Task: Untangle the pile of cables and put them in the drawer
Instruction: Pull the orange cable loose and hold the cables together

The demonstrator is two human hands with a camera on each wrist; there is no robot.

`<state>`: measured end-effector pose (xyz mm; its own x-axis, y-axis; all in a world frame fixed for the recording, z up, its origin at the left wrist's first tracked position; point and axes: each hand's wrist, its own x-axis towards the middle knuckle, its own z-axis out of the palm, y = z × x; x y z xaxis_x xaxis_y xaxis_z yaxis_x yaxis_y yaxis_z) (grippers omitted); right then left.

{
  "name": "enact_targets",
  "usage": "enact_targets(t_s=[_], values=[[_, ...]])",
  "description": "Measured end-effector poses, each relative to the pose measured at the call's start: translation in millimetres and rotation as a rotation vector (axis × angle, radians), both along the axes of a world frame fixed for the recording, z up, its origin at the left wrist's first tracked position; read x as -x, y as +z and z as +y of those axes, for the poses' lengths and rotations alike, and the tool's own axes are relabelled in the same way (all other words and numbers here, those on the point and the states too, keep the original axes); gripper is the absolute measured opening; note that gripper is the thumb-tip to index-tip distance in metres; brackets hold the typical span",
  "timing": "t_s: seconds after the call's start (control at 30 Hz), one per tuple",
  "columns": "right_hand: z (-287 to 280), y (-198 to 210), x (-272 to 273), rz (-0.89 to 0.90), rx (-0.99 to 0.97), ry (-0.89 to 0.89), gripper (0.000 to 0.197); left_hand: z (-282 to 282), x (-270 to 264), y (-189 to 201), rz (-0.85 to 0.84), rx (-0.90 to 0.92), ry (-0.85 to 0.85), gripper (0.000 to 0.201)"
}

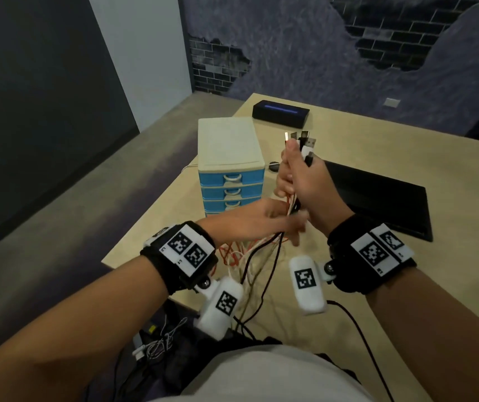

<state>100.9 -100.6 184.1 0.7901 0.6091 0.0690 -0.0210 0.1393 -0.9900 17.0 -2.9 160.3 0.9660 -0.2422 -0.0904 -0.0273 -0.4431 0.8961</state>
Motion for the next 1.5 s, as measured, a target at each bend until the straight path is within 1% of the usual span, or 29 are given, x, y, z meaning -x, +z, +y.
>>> enact_targets(t_s=[0.03,0.07,0.17,0.2,0.3,0.37,0.43,0.5,0.6,0.7,0.8,0.83,0.9,1.03,1.1,1.2,1.27,1.37,1.5], values=[[0,0,1,-0.028,0.003,-0.006,0.039,-1,-1,-1,-0.01,-0.047,-0.032,0.047],[0,0,1,-0.05,0.009,-0.013,0.038,-3,-2,-1,-0.021,-0.065,-0.039,0.044],[0,-1,4,-0.028,-0.009,-0.022,0.035,-5,-4,-6,-0.059,-0.079,0.01,0.051],[-1,-2,4,-0.007,-0.014,-0.016,0.034,-6,-5,-9,-0.04,-0.061,0.021,0.052],[-7,-8,7,-0.006,0.026,0.026,0.033,-12,-6,-12,0.024,0.04,0.041,0.042],[-10,-8,6,-0.016,0.052,0.048,0.034,-18,-6,-12,0.037,0.063,0.055,0.041],[-12,-5,3,0.0,0.038,0.044,0.032,-23,-6,-11,0.056,0.093,0.05,0.043],[-13,-4,-1,0.043,-0.014,0.018,0.033,-21,-8,-10,0.088,0.101,0.05,0.046],[-15,-6,-10,0.135,-0.102,-0.085,0.037,-10,-7,-7,0.154,0.142,0.021,0.045],[-25,-5,-23,0.196,-0.143,-0.181,0.038,1,0,-12,0.222,0.171,-0.01,0.052],[-36,-3,-35,0.205,-0.157,-0.206,0.038,8,5,-21,0.351,0.31,0.004,0.051],[-38,-3,-37,0.201,-0.155,-0.211,0.038,8,4,-22,0.38,0.331,0.012,0.051],[-40,-3,-39,0.202,-0.163,-0.228,0.039,6,2,-23,0.401,0.33,0.034,0.053],[-40,-4,-41,0.214,-0.201,-0.257,0.038,7,0,-30,0.353,0.327,0.156,0.052],[-40,-9,-41,0.215,-0.219,-0.221,0.035,8,-3,-34,0.335,0.351,0.244,0.051],[-40,-15,-40,0.253,-0.211,-0.094,0.027,11,-7,-35,0.308,0.317,0.375,0.051],[-42,-16,-40,0.28,-0.181,-0.008,0.025,13,-7,-31,0.316,0.319,0.417,0.05],[-47,-16,-42,0.271,-0.103,0.082,0.03,16,-6,-19,0.395,0.326,0.343,0.05],[-49,-15,-43,0.227,0.025,0.141,0.029,21,-4,-4,0.46,0.176,0.155,0.051]])
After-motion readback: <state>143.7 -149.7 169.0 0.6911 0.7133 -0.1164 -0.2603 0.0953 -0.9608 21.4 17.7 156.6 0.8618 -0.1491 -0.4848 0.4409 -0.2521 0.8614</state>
